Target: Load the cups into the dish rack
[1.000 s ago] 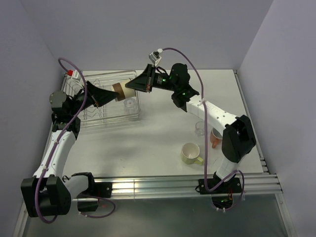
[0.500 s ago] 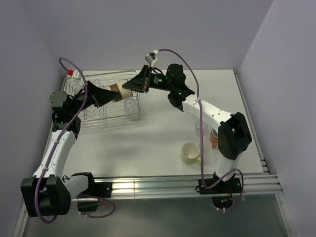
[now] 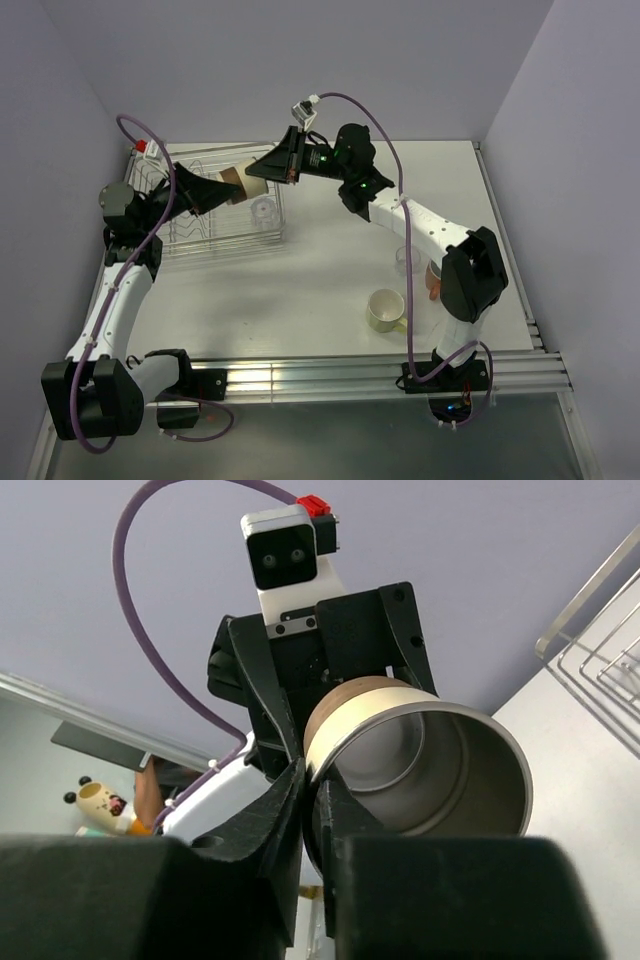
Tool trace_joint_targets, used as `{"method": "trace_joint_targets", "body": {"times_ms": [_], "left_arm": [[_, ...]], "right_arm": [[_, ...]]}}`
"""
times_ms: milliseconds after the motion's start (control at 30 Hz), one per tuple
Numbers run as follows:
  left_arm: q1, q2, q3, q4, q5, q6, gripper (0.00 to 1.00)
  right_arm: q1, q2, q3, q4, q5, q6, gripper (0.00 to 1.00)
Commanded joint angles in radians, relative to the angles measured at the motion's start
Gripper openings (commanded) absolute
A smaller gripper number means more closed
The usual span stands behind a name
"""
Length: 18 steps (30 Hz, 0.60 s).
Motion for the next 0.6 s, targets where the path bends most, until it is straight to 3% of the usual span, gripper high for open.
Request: {"method": "trace_joint_targets", "body": {"times_ms": [0, 33, 133, 233, 500, 567], "left_arm": [[-0.012, -0.037, 0.067, 0.003, 0.021, 0.024, 0.00], [-0.012, -0.041, 0.075, -0.013, 0.015, 0.033, 0.00], [-0.010, -0.060, 0.121, -0.134, -0.043, 0.111, 0.00], [-0.008, -0.069, 0.167, -0.230, -0.091, 0.167, 0.00], [0.022, -0.051, 0.294, -0.468, -0.238, 0.306, 0.00], [0.031, -0.017, 0.375, -0.617, -0.333, 0.348, 0.00]], "right_arm": [[0.022, 0.015, 0.055, -0.017, 0.044, -0.073, 0.23], [0.021, 0.011, 0.053, -0.029, 0.053, -0.085, 0.33], [0.016, -0.014, 0.046, -0.109, 0.115, -0.145, 0.49], [0.007, -0.040, 0.064, -0.195, 0.167, -0.208, 0.57], [-0.106, -0.149, -0.005, -0.282, 0.271, -0.238, 0.61], [-0.129, -0.170, -0.011, -0.365, 0.302, -0.271, 0.61]]}}
